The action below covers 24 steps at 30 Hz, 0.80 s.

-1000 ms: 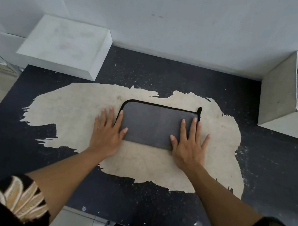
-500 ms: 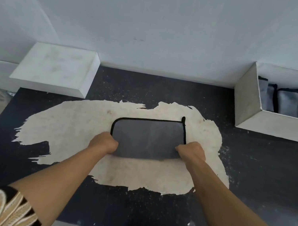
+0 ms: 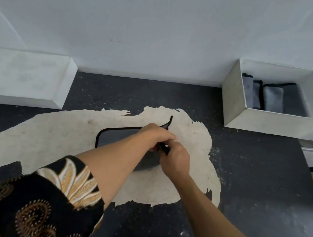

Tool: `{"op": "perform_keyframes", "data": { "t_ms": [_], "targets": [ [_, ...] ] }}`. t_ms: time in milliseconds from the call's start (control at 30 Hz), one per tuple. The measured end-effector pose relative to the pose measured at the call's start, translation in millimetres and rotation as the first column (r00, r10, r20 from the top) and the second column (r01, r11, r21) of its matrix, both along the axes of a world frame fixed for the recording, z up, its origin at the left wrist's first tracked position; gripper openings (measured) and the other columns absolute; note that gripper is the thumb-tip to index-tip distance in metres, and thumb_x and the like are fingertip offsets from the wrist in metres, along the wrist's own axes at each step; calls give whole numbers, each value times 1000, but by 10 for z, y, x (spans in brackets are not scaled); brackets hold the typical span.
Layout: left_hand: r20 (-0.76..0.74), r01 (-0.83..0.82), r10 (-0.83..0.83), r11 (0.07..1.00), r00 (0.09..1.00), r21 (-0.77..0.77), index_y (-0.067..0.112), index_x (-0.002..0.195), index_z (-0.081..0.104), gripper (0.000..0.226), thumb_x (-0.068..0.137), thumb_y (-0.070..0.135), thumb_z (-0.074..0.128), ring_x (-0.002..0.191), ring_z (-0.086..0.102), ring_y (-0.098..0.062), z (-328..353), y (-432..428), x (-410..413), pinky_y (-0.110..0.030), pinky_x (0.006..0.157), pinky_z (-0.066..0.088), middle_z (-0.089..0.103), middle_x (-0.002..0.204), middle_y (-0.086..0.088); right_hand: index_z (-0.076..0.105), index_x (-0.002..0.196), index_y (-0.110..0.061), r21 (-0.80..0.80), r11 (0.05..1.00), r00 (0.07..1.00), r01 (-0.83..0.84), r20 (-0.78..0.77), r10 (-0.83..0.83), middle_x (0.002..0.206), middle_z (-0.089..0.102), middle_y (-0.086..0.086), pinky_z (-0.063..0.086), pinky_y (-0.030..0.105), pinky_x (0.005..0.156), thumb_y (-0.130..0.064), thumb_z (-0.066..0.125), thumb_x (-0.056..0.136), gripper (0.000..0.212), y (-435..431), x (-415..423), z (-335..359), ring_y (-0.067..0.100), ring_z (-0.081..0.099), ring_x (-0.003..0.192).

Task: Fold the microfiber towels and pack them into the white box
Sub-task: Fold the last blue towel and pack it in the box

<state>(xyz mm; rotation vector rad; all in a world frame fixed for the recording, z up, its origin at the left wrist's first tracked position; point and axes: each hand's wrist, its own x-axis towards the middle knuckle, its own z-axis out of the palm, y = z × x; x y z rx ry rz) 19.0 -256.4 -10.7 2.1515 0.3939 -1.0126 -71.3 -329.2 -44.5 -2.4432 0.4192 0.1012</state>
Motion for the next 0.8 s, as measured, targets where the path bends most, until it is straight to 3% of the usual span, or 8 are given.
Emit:
{"op": "perform_keyframes", "data": {
  "t_ms": [100,200,400,500,633,800],
  "targets": [
    [55,88,-97,986,994,143,10,91,67,22,71,19,67,82,70,-27,2,-34,91,-34,75,60,70,88,-10,67,118,-23,-7,997,997,-76,33,76,104,68,1,52,34,76,-23,59,94,26,35,-14,30,22,64,89],
    [198,84,-137,963,970,255,10,99,60,19,84,22,61,89,66,-27,14,88,162,-30,70,55,65,94,-8,65,114,-21,19,993,990,-114,85,112,99,68,1,50,32,70,-26,60,94,22,80,-26,70,21,62,83],
    [261,-80,43,988,964,131,4,99,64,18,82,10,60,88,66,-30,-31,835,274,-34,65,55,67,99,-14,63,112,-19,-5,960,948,-281,155,279,98,69,1,51,31,69,-27,63,89,24,490,-32,102,22,63,82],
    [261,-141,120,988,958,62,-2,95,67,16,83,7,61,85,66,-31,-107,1296,269,-38,72,57,69,94,-16,66,107,-16,-13,921,907,-390,170,386,95,69,4,48,32,65,-22,60,88,21,822,-34,63,25,63,80],
    [264,-174,161,984,951,26,-1,91,69,12,84,9,66,91,67,-33,-236,1731,216,-48,83,59,69,96,-17,68,101,-14,-23,877,870,-479,120,479,96,66,4,38,28,61,-22,58,90,16,1162,-44,-47,24,62,81],
    [273,-182,172,983,946,11,0,96,68,15,85,10,68,99,65,-33,-423,2033,131,-46,86,58,67,106,-16,66,105,-15,-59,840,840,-539,40,542,103,65,1,37,25,63,-25,54,95,18,1418,-51,-179,22,62,86]
  ]
}}
